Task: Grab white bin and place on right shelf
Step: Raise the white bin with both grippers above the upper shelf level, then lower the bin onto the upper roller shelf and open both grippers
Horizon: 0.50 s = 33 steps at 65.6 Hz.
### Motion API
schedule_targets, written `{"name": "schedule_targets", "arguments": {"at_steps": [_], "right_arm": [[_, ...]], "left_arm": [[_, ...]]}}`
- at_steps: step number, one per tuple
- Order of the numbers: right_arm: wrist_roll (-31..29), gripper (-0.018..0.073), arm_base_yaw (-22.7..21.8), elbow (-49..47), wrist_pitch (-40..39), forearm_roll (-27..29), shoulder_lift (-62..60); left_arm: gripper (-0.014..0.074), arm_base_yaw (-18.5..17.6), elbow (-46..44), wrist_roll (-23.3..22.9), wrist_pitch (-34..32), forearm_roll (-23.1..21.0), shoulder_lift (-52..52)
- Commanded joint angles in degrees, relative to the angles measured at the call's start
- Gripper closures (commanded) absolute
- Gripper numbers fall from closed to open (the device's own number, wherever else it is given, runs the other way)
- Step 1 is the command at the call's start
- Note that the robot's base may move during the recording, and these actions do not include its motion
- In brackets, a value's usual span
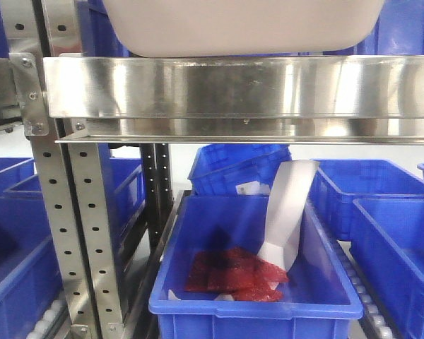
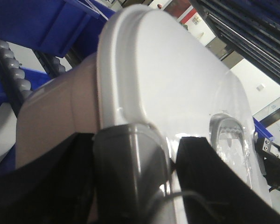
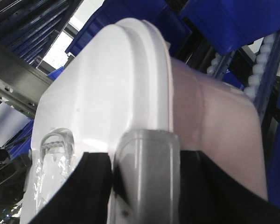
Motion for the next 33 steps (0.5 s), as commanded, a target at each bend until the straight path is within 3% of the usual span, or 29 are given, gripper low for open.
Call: {"name": "schedule_targets", "arguments": {"at_steps": [1,33], "right_arm": [[-2.61,0.0198,0.81,-3.32,3.34,4.88,-0.51],[-3.14,0.0198,0.81,-8.93,2.32,8.03,8.60]], "left_arm": [[0.0354,-1.37,-4.35,1.03,3.51,-5.02,-0.61],[0.0354,-3.72,-12.48,0.92,0.92,-6.29,7.93]]}}
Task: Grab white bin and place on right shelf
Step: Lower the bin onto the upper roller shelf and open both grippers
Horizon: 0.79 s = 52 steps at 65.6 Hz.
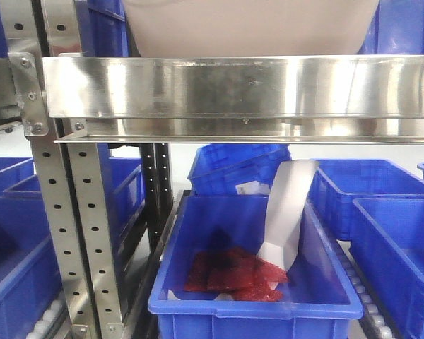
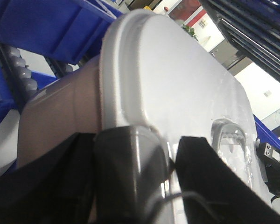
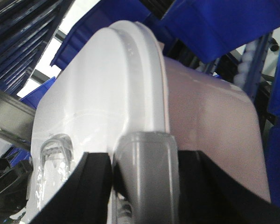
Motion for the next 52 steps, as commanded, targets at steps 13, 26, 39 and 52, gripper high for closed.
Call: {"name": "schedule_targets", "arguments": {"at_steps": [13,26,39,52], "right_arm": [[-1.63,0.0080,0.70,-2.38,0.45,5.08,-1.67],[-1.63,-0.0066,0.70,-2.38,-5.44,4.95,-1.16],[-1.68,-0.0066,0.51,-2.38,-16.56,3.22,-0.82],[-1.98,-0.0063,0.03,-2.33,-17.71,2.79,-0.82]], "left_arm": [[0.0337,-1.57,-2.67,1.29,0.89,-6.47,-2.64],[0.0170,-1.57,-2.67,2.32,-2.10,-6.58,-2.57],[0.0147,-0.69,-2.67,2.32,-8.26,-6.58,-2.57],[0.0162,1.16,-2.67,2.32,-7.49,-6.69,-2.57]]}}
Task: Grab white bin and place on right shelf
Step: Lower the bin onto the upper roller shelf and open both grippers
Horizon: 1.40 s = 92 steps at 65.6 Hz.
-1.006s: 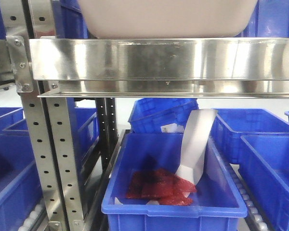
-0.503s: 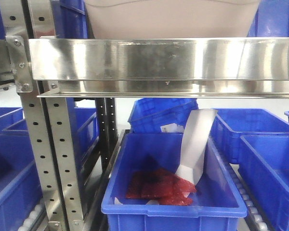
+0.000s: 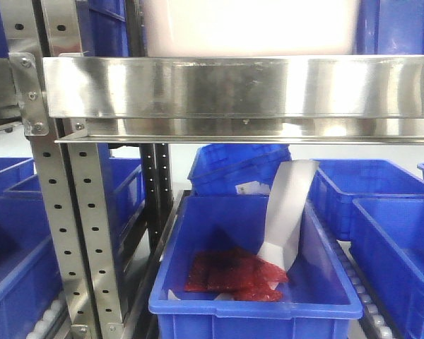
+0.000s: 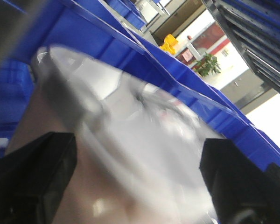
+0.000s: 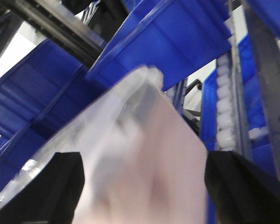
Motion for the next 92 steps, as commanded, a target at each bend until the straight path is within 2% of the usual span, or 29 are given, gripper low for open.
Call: {"name": "schedule_targets", "arguments": {"at_steps": [1,6,9,16,24,27,35,44,55,61,66,71,81,92], "right_arm": [[-1.34,-0.0062,-0.40,-2.20,1.20,2.42,-2.57],[-3.18,-0.0028,-0.40,-2.20,3.42,2.42,-2.57],[-4.70,0.0034,-0.40,-2.20,4.90,2.37,-2.57],[-5.42,0.0261,-0.40,-2.15,5.16,2.37,-2.51],[-5.35,0.0457,-0.40,-2.15,5.54,2.44,-2.38],[-5.35,0.0501,-0.81,-2.15,7.59,2.57,-2.38],[-5.35,0.0486,-0.76,-2.15,8.92,0.24,-4.15],[-3.80,0.0486,-0.59,-1.97,2.19,-5.03,-9.80],[-3.73,0.0486,-0.59,1.73,-5.79,-6.39,-16.42],[-3.78,0.0486,-0.59,7.19,-12.81,-6.64,-21.21],[-4.23,0.0486,-0.59,13.52,-18.36,-6.91,-26.47],[-7.11,0.0486,-0.59,18.98,-21.25,-7.34,-31.40],[-15.84,0.0486,-0.59,27.90,-22.14,-7.34,-40.48],[-18.91,0.0486,-0.59,37.40,-23.23,-7.34,-50.71]], "left_arm": [[0.0172,0.73,-2.23,0.88,1.73,-3.58,-3.39],[0.0270,1.30,-2.23,0.88,4.26,-3.58,-3.39],[0.0360,1.30,-2.23,0.88,4.80,-3.21,-3.39],[0.0573,1.30,-2.23,0.88,4.24,-3.45,-3.39],[0.0730,1.30,-2.23,0.88,4.81,-5.31,-3.39],[0.0715,1.70,-2.23,0.88,5.76,-6.05,-3.49],[0.0715,1.70,-2.23,0.88,5.23,-5.52,-4.96],[0.0715,1.17,-2.12,0.88,-1.84,0.48,-10.02],[0.0715,0.90,-2.01,0.88,-3.62,3.25,-14.24],[0.0715,-0.32,-0.26,0.88,-11.15,4.97,-16.98],[0.0715,-1.76,3.41,0.88,-18.54,6.54,-20.27],[0.0715,-3.63,7.54,0.98,-23.06,8.31,-23.21],[0.0715,-8.03,18.68,1.09,-31.33,13.41,-30.38],[0.0715,-11.88,31.15,1.09,-37.06,19.66,-40.02]]}}
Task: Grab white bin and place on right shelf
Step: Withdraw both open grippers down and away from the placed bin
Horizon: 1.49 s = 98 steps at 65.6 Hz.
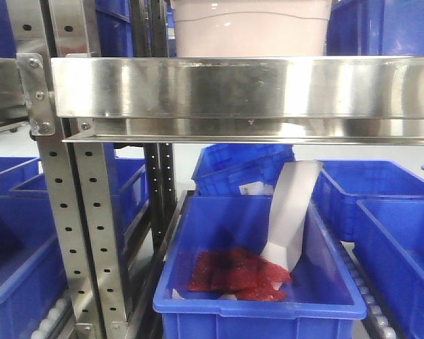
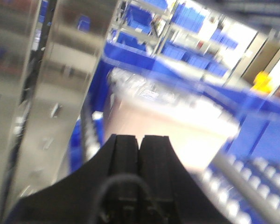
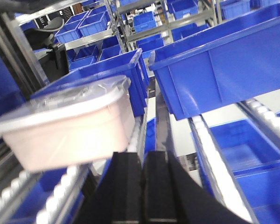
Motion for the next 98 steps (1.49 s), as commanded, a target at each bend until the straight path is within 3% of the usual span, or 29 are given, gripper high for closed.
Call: {"name": "schedule_targets", "arguments": {"at_steps": [1,12,24,37,52,98], "right_arm": [[-2.77,0.0486,-0.20,2.16,-1.58,0.61,-5.44],[-11.72,0.0486,-0.20,11.06,-0.73,0.57,-17.21],[-12.00,0.0486,-0.20,18.91,-0.12,4.74,-29.86],[-12.00,0.0486,-0.20,24.15,1.30,5.69,-41.42],[-12.00,0.0486,-0.20,27.35,10.85,5.69,-47.89],[-12.00,0.0486,-0.20,27.48,7.95,5.90,-48.08]], "left_arm": [[0.0715,-1.58,3.73,0.07,-3.74,2.95,-6.51],[0.0715,-1.96,16.22,0.17,-5.89,9.62,-18.49],[0.0715,-1.96,28.90,0.17,-8.60,12.75,-32.72],[0.0715,-1.96,39.50,0.17,-8.12,12.68,-48.00],[0.0715,-1.96,47.69,0.17,-8.12,12.68,-62.08],[0.0715,-1.96,52.08,0.17,-7.86,12.28,-64.78]]}}
